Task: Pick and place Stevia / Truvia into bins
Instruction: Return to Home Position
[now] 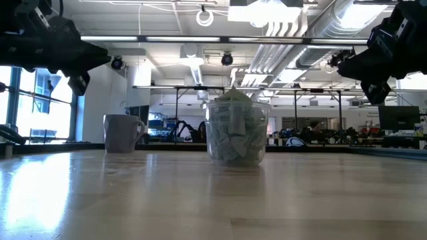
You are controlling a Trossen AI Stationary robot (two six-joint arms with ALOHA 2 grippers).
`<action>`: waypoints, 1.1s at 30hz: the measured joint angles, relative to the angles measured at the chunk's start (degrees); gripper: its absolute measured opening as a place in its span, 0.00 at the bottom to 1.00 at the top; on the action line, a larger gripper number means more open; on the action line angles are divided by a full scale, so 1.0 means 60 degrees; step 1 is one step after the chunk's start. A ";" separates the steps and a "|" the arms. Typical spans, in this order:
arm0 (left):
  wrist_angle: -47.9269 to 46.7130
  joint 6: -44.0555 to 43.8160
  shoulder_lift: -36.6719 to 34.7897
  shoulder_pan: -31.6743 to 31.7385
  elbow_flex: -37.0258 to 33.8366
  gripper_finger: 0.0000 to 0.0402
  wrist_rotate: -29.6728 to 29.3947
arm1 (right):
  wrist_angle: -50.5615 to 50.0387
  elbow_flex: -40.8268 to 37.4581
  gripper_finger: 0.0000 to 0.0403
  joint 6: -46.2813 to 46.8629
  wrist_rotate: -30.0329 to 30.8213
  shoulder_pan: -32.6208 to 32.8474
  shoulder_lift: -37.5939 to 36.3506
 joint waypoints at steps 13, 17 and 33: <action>0.0000 0.0000 0.0000 0.0000 0.0000 0.24 0.0000 | -0.0016 0.0000 0.12 0.0069 0.0007 0.0000 0.0000; 0.0000 0.0000 0.0000 0.0000 0.0000 0.24 0.0000 | -0.0018 0.0000 0.13 0.0069 0.0007 0.0000 0.0004; 0.0000 0.0000 0.0000 0.0000 -0.0004 0.24 0.0004 | -0.0025 -0.0004 0.12 0.0073 0.0011 0.0000 0.0004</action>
